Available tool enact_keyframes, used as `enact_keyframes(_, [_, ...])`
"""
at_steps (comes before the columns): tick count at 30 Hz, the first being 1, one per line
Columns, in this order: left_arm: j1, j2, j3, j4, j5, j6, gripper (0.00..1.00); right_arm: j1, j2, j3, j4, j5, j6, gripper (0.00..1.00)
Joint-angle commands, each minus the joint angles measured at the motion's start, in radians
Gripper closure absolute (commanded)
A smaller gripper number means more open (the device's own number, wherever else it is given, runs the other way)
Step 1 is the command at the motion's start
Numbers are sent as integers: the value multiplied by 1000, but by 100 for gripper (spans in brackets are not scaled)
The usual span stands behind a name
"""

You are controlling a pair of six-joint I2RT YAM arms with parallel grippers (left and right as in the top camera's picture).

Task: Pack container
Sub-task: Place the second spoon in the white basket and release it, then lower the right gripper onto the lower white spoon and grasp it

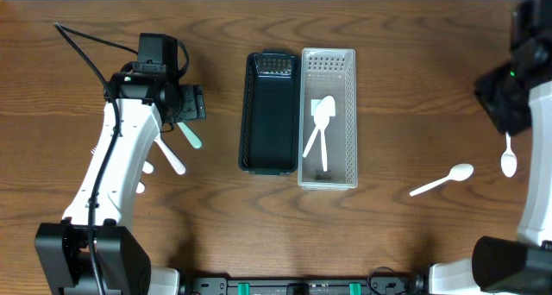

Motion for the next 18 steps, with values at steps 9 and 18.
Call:
enact_keyframes(9, [5,6,20,-3,-8,-1,15,-54,-8,-451,272,-2,53,60])
enact_keyframes(18, [5,6,20,-3,-8,-1,15,-55,-8,-757,607,-25,-70,54])
